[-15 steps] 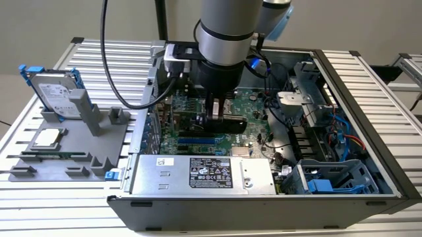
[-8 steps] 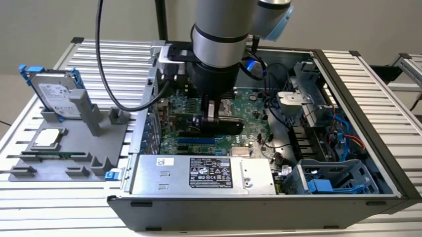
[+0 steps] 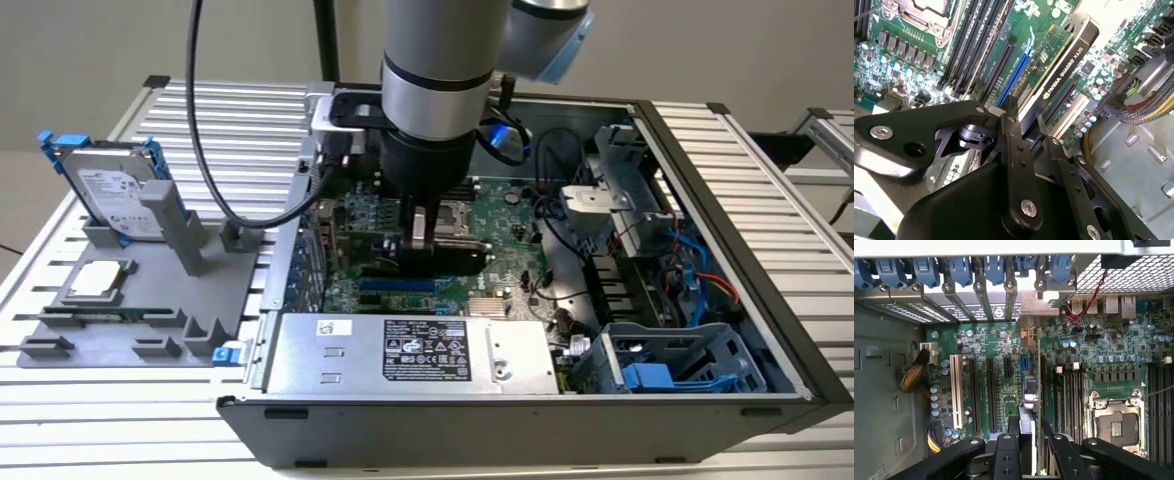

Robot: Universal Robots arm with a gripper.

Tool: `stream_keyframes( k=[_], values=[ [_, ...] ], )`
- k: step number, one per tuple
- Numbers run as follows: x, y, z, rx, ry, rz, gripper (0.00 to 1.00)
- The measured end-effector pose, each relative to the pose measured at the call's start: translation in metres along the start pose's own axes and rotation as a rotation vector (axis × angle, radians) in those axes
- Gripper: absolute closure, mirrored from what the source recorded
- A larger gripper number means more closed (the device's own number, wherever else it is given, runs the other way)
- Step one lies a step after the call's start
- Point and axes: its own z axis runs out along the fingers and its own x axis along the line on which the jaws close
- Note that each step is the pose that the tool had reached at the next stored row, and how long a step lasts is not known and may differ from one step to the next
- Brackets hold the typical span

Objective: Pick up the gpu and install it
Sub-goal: 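Insert the gpu into the slot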

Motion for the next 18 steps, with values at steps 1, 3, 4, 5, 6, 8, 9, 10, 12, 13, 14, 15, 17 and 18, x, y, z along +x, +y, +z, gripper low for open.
stream_keyframes(
  k=[1, 3, 4, 5, 6, 8, 9, 10, 12, 13, 14, 15, 17, 18],
  values=[
    [0.0002, 0.0007, 0.0005, -0.0001, 0.0000, 0.000, 1.00],
    [0.0008, 0.0023, 0.0015, -0.0002, -0.0001, 0.000, 1.00],
    [0.0014, 0.0029, 0.0019, -0.0002, 0.0000, 0.000, 1.00],
    [0.0020, 0.0037, 0.0024, -0.0002, 0.0000, 0.000, 1.00],
    [0.0024, 0.0044, 0.0029, -0.0001, -0.0002, 0.000, 1.00],
    [0.0036, 0.0057, 0.0036, -0.0002, 0.0001, 0.000, 1.00],
    [0.0044, 0.0064, 0.0040, -0.0002, 0.0000, 0.000, 1.00],
    [0.0049, 0.0071, 0.0045, -0.0002, -0.0001, 0.000, 1.00],
    [0.0055, 0.0086, 0.0057, -0.0001, -0.0001, 0.000, 1.00],
    [0.0057, 0.0093, 0.0062, -0.0001, -0.0001, 0.000, 1.00],
    [0.0059, 0.0097, 0.0065, -0.0002, 0.0000, 0.000, 1.00],
    [0.0060, 0.0101, 0.0069, -0.0002, 0.0000, 0.000, 1.00],
    [0.0062, 0.0109, 0.0078, -0.0002, 0.0001, 0.000, 1.00],
    [0.0063, 0.0113, 0.0081, -0.0003, 0.0002, 0.000, 1.00]
  ],
)
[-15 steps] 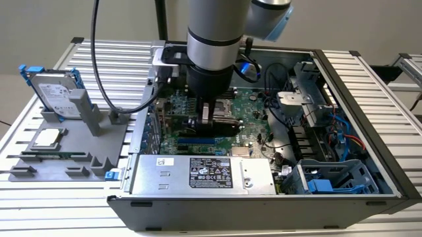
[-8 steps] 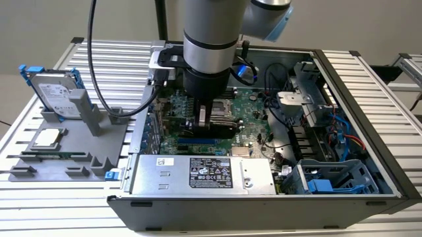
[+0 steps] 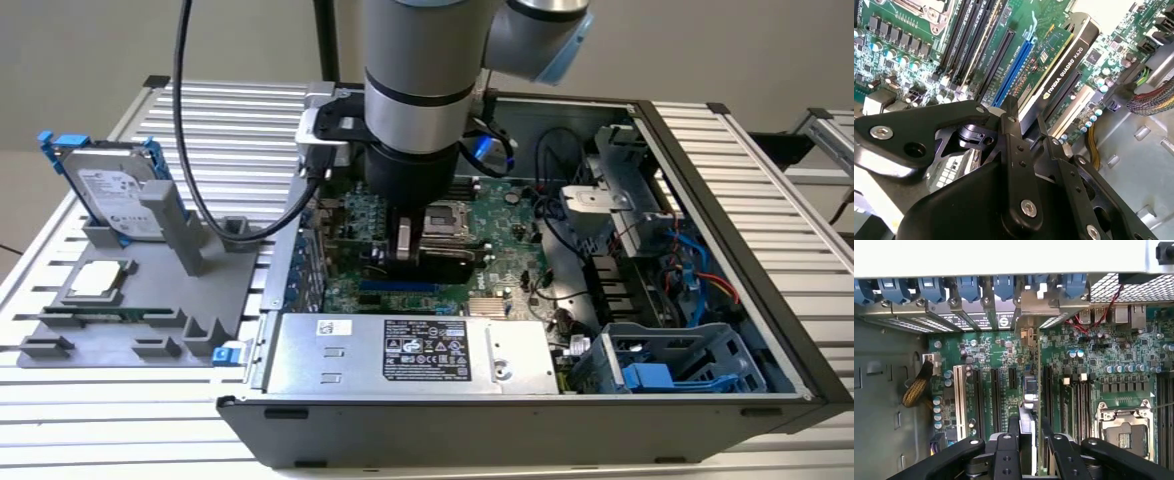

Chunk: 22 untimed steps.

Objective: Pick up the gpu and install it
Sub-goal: 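Insert the gpu into the slot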

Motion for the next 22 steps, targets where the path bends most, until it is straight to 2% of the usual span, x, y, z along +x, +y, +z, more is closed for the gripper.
stream_keyframes(
  k=[15, 22],
  values=[
    [0.0008, 0.0038, 0.0090, 0.0000, -0.0001, 0.000, 1.00],
    [0.0008, 0.0040, 0.0098, 0.0001, -0.0002, 0.000, 1.00]
  ],
)
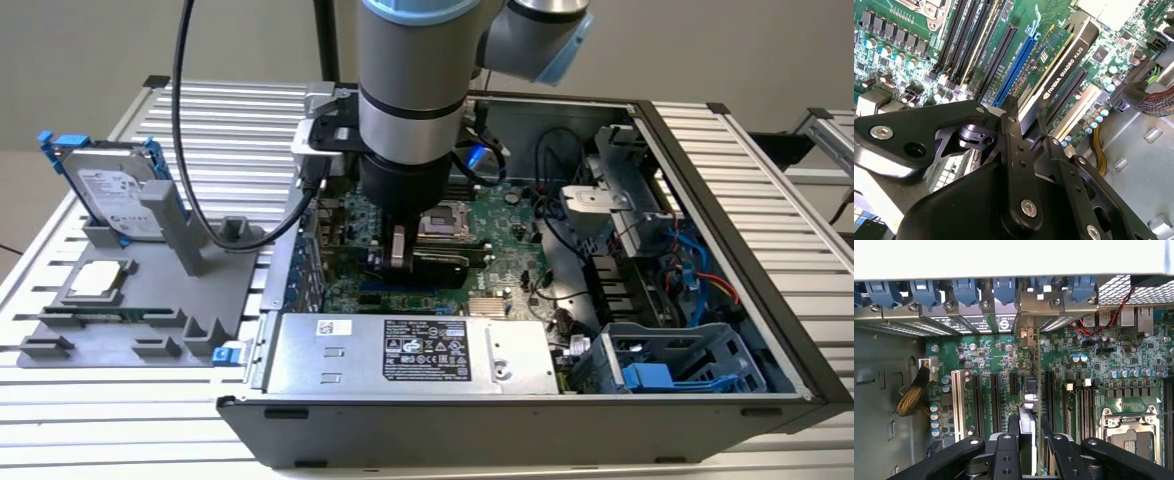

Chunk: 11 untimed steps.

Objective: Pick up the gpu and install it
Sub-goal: 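Insert the gpu into the slot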

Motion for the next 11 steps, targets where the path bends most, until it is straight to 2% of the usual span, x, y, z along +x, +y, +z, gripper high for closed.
stream_keyframes(
  k=[11],
  values=[
    [-0.0015, 0.0032, 0.0025, 0.0000, 0.0000, 0.000, 1.00]
  ],
)
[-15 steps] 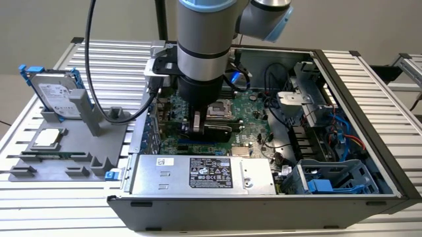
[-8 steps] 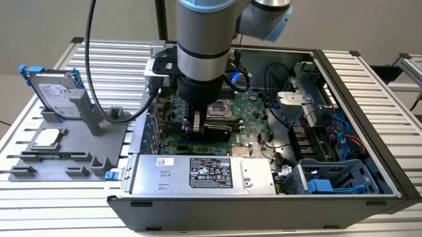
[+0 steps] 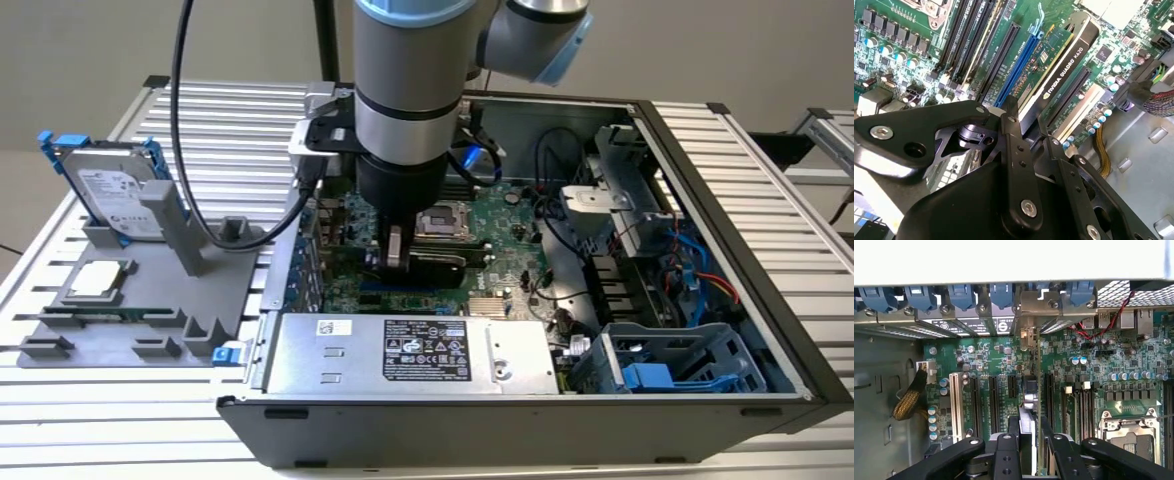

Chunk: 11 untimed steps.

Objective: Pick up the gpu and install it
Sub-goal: 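Insert the gpu into the slot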

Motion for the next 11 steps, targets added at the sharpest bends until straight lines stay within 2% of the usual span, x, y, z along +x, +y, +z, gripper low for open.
stream_keyframes(
  k=[11],
  values=[
    [-0.0003, 0.0015, 0.0021, 0.0000, -0.0001, 0.000, 1.00]
  ],
)
